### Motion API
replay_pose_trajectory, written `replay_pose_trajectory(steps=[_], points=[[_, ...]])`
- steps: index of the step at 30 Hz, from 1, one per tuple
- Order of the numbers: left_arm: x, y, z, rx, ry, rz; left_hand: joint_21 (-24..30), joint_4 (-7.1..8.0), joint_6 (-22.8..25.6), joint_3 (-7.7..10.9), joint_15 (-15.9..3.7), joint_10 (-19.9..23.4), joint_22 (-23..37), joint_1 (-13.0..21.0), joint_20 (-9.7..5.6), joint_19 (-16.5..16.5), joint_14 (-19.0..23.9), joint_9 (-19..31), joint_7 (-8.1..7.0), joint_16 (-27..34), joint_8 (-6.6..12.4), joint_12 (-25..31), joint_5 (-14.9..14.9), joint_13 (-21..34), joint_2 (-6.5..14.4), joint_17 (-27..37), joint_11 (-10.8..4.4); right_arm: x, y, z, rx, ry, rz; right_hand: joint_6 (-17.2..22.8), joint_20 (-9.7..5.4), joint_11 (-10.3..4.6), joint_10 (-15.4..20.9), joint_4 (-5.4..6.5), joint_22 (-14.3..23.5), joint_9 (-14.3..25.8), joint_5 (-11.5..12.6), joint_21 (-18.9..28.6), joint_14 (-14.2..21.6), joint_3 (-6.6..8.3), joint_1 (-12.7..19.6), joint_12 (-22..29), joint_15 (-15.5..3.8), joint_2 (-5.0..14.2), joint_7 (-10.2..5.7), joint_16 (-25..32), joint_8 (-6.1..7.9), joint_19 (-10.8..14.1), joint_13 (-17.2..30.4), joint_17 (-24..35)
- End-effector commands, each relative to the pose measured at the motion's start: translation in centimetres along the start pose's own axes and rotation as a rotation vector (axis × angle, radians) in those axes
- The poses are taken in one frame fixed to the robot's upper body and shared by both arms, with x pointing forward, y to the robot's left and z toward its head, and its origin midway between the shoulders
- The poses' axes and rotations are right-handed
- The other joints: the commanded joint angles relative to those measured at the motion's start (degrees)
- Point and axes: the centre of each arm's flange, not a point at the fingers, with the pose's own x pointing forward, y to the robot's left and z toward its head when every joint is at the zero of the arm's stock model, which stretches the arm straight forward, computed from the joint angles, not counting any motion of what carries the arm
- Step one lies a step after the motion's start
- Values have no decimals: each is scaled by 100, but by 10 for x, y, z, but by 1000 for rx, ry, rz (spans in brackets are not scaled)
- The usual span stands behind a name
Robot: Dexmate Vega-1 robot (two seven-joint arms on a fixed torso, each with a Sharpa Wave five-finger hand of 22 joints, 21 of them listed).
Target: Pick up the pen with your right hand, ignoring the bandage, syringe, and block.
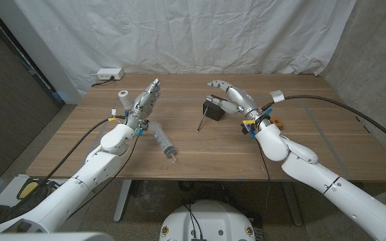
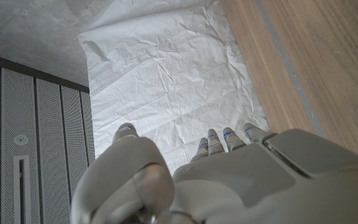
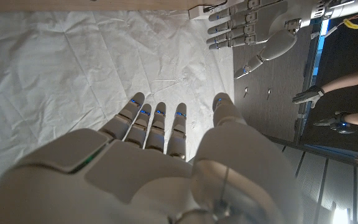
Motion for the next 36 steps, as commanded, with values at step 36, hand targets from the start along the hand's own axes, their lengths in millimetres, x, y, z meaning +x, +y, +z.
replay_pose_trajectory(steps=[36], points=[[-21, 41, 18, 43, 0, 33, 16, 7, 31, -83, -19, 16, 31, 88, -334, -61, 25, 10, -17, -17, -26, -19, -18, 33, 32, 33, 4, 16, 16, -20, -132, 34, 34, 255, -5, -126, -35, 28, 25, 28, 2, -111, 0, 71, 264, -24, -10, -58, -240, -20, 13, 33, 38, 23]])
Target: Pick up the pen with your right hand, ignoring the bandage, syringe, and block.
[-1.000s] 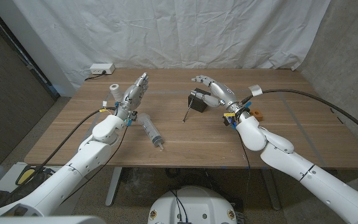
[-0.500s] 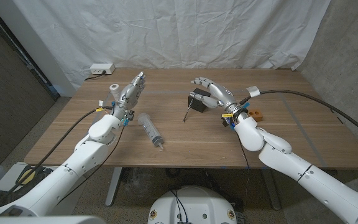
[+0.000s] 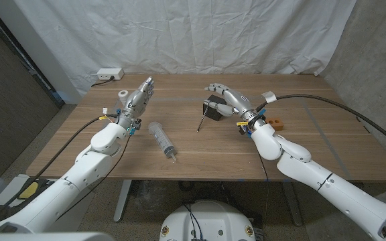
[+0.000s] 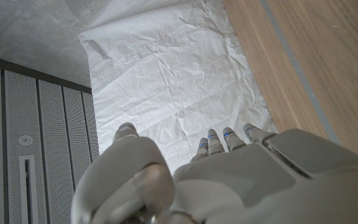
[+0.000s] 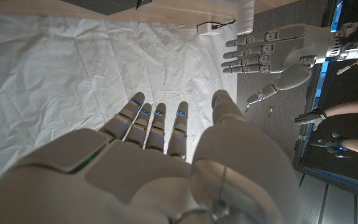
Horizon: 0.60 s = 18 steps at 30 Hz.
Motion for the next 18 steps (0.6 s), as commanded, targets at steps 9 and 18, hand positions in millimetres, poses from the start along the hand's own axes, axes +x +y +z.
replay_pose_trajectory(steps=[9, 18], points=[[-9, 24, -1, 3, 7, 31, 21, 8, 37, -51, -24, 24, 31, 60, -352, -19, 43, 11, -20, -11, -26, -18, -20, 33, -1, 33, 2, 7, 1, -9, -94, -8, -6, -7, -19, -146, 17, -18, 25, 33, 14, -41, 7, 75, 173, -21, -74, -14, -124, -20, -30, 39, 11, 6], [-11, 23, 0, 15, 10, 31, 23, 8, 42, -68, -24, 38, 30, 62, -350, -11, 54, 11, -19, -9, -26, -14, -22, 33, -8, 33, 1, 7, 4, -7, -166, -36, 3, -15, -35, -180, 5, -37, 24, 37, 28, -62, -2, 93, 268, -23, -105, -50, -218, -25, -38, 40, 14, 4]])
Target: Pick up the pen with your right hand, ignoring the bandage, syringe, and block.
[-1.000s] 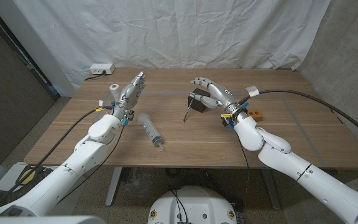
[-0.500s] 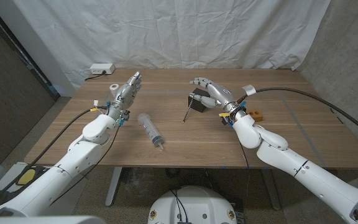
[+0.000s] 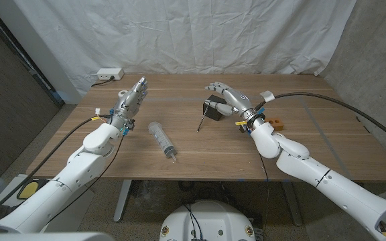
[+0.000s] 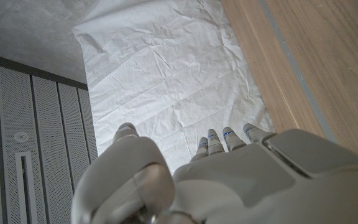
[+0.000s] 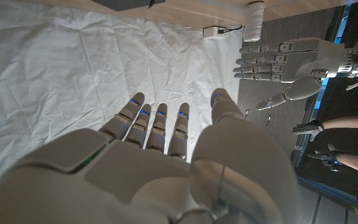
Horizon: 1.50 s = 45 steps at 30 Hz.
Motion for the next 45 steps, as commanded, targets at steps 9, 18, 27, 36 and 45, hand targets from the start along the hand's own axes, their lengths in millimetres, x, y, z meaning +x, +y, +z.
replay_pose_trajectory(steps=[9, 18, 27, 36, 45], points=[[-10, 5, 1, 9, 4, 13, 21, -9, 14, -67, 6, 40, 30, 64, -339, -15, 19, 11, 10, -13, -26, 5, -23, 33, -12, 33, 1, 4, 3, 3, -114, -55, 27, 16, -51, -100, 50, -3, 23, 14, 49, -39, 14, 66, 178, -10, -80, -25, -193, -23, -7, 40, 19, 20], [-16, 5, 4, 11, -5, 22, 21, -8, 17, -84, 7, 31, 30, 67, -313, -14, 19, 11, 11, -15, -27, 0, -24, 33, -15, 33, -14, 7, 2, 5, -167, -72, 37, 46, -72, -161, 37, -24, 20, 18, 77, -57, 15, 88, 298, -12, -116, -66, -296, -24, 2, 49, 23, 19], [-16, 0, 3, 8, -6, 22, 18, -7, 18, -97, 9, 40, 30, 71, -293, -19, 18, 11, 2, -16, -28, 2, -24, 33, -15, 33, -21, 15, 4, 4, -215, -82, 45, 42, -123, -240, 33, -53, 16, 23, 138, -74, 16, 118, 496, -8, -156, -140, -432, -25, -2, 86, 26, 17], [-16, -4, 1, -2, -14, 30, 18, -5, 24, -110, 6, 35, 30, 74, -289, -20, 17, 11, -2, -18, -27, -2, -25, 33, -13, 33, -23, 22, 6, -1, -251, -110, 55, -35, -309, -452, -31, -73, 13, 37, 292, -150, -73, 187, 986, -21, -325, -218, -603, -52, -27, 36, 32, 13], [-21, -2, -1, -5, -6, 46, 18, -4, 25, -120, 3, 38, 30, 77, -282, -19, 23, 12, -3, -16, -28, -2, -25, 34, -10, 34, -20, 26, 6, -3, -312, -129, 77, -137, -374, -487, -157, -34, 16, 47, 377, -212, -208, 147, 1259, -57, -364, -338, -690, -76, -63, -38, 37, 6]])
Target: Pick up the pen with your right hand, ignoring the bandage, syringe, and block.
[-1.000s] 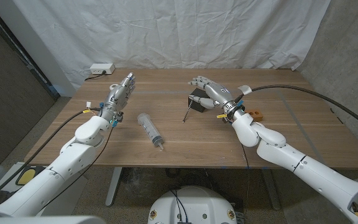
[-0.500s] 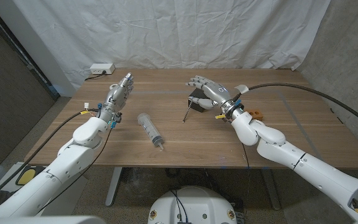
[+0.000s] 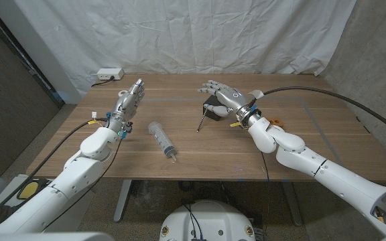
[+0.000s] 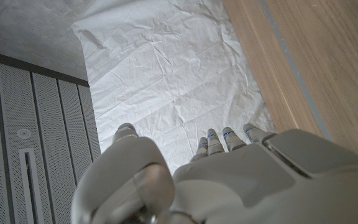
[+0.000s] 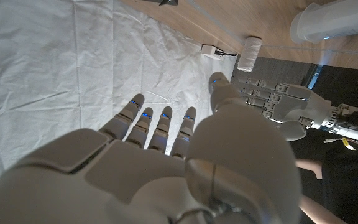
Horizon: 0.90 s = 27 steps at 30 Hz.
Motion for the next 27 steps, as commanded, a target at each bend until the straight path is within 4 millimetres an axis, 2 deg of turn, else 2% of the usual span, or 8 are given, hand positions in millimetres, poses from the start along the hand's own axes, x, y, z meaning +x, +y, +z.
replay_pose_trajectory(steps=[1, 2, 4, 5, 13, 14, 19, 27], points=[[-4, -1, -2, -4, 4, 14, 18, 5, 27, -67, 4, 7, 30, 77, -279, -19, 25, 12, -2, -15, -28, -2, -26, 34, -10, 34, 9, 7, 2, -3, -81, -36, 27, -34, -313, -27, -71, 33, 17, 21, 65, -28, -81, -3, 110, -42, -93, -27, -46, -14, -21, -65, 9, 4], [-5, 0, -3, -4, 5, 18, 18, 5, 26, -69, 6, 17, 30, 78, -279, -20, 26, 12, -3, -15, -28, 2, -26, 34, -9, 34, 4, 8, 2, -3, -87, -40, 28, -49, -323, -29, -77, 37, 17, 21, 71, -31, -90, -7, 124, -43, -99, -33, -45, -15, -26, -70, 10, 4], [-5, 0, -3, -12, 3, 19, 18, 5, 27, -71, 9, 14, 30, 78, -275, -20, 28, 12, 1, -15, -28, 1, -26, 34, -8, 34, 2, 8, 3, -2, -104, -46, 38, -55, -340, -245, -106, 62, 19, 27, 120, -47, -104, -22, 255, -41, -112, -34, -52, 5, -20, -74, 12, 10], [-6, 0, -3, -10, 4, 19, 18, 6, 28, -72, 12, 15, 30, 78, -274, -20, 27, 12, 2, -15, -28, 1, -26, 34, -8, 34, -2, 9, 3, -1, -112, -49, 40, -45, -353, -278, -106, 66, 20, 28, 137, -52, -112, -10, 308, -38, -127, -5, -53, 9, -14, -79, 13, 14], [-7, -2, -4, -8, 5, 17, 18, 9, 42, -81, 2, 15, 31, 80, -273, -19, 29, 12, -8, -15, -24, 0, -26, 34, 0, 35, -5, 10, 7, 2, -177, -72, 55, 3, -412, -339, -167, 77, 21, 35, 200, -73, -157, 15, 565, -46, -162, 81, -56, 18, 12, -90, 13, 21], [-7, -2, -4, -9, 6, 17, 18, 10, 42, -83, 1, 13, 31, 80, -268, -18, 29, 12, -9, -15, -24, -1, -26, 34, 1, 35, -7, 10, 8, 2, -182, -75, 58, 42, -414, -448, -223, 106, 21, 38, 204, -80, -171, -19, 579, -62, -161, 76, -57, 21, 27, -96, 12, 23], [-8, -4, -4, -11, 8, 16, 18, 11, 43, -87, 2, 15, 31, 81, -266, -20, 26, 12, -11, -16, -25, -1, -26, 35, 5, 35, -7, 10, 12, 2, -215, -85, 79, 137, -400, -450, -262, 160, 23, 40, 208, -93, -202, -94, 556, -67, -143, 49, -54, 24, 60, -115, 10, 27], [-9, -4, -4, -8, 9, 13, 17, 15, 43, -97, 7, 12, 31, 82, -259, -22, 24, 12, -13, -17, -26, -3, -27, 35, 12, 35, -13, 7, 16, 2, -275, -88, 85, 254, -387, -297, -445, 225, 26, 37, 234, -106, -284, -183, 528, -115, -86, 41, -58, 20, 85, -132, 7, 43]])
